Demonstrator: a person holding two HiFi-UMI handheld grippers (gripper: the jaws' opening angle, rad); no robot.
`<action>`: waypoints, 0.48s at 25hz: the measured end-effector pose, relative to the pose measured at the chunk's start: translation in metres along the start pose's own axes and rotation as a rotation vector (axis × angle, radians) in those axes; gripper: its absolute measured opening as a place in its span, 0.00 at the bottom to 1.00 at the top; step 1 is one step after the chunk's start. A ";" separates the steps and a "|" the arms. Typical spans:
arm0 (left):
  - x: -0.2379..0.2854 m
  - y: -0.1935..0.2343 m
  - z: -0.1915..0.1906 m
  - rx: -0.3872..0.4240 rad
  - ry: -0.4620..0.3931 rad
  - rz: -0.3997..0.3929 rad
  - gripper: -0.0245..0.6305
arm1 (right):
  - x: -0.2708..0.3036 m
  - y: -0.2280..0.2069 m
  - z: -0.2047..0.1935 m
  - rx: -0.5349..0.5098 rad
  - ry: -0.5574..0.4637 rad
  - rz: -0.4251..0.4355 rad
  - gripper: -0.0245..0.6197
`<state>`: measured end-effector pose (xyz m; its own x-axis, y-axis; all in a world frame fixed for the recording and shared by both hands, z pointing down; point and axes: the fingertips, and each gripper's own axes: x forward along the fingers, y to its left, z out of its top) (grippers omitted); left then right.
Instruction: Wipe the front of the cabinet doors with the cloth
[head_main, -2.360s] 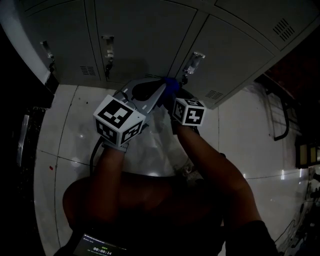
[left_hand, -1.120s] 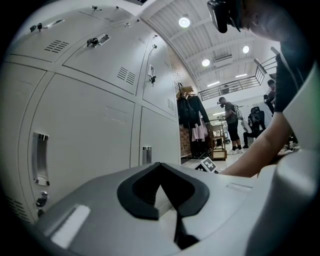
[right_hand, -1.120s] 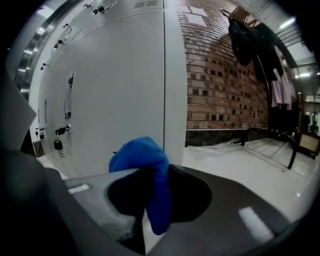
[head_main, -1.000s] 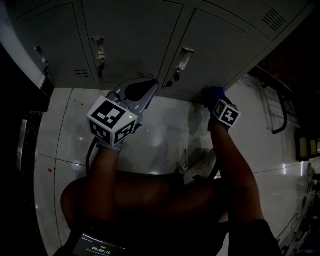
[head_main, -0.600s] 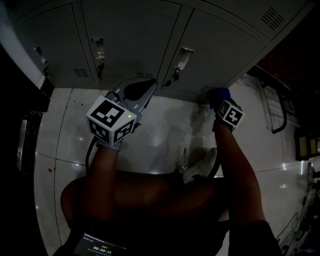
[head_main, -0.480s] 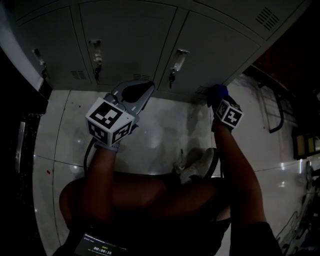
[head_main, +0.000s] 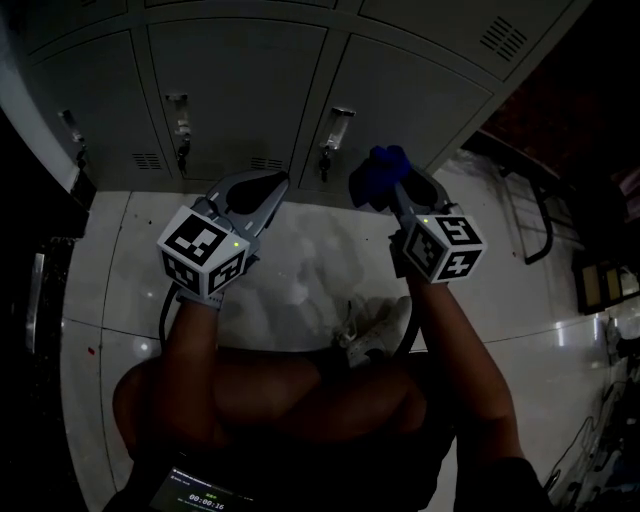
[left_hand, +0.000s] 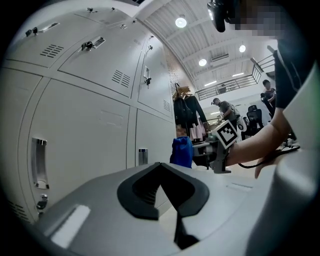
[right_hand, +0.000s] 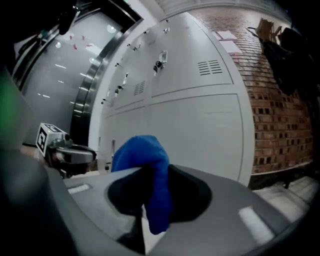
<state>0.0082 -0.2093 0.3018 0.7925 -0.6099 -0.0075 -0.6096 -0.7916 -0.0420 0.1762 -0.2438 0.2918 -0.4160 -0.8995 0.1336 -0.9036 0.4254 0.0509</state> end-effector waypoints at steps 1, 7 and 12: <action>0.000 -0.001 0.001 0.001 -0.002 -0.001 0.04 | -0.003 0.013 0.005 0.015 -0.014 0.034 0.16; 0.001 -0.004 0.000 0.006 -0.001 -0.012 0.04 | -0.018 0.048 0.013 0.086 -0.080 0.177 0.16; 0.003 -0.013 -0.003 0.028 0.002 -0.029 0.04 | -0.023 0.063 0.000 0.080 -0.083 0.273 0.16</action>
<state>0.0184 -0.2009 0.3053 0.8096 -0.5869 -0.0035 -0.5857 -0.8075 -0.0699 0.1290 -0.1962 0.2923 -0.6490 -0.7592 0.0499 -0.7608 0.6468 -0.0541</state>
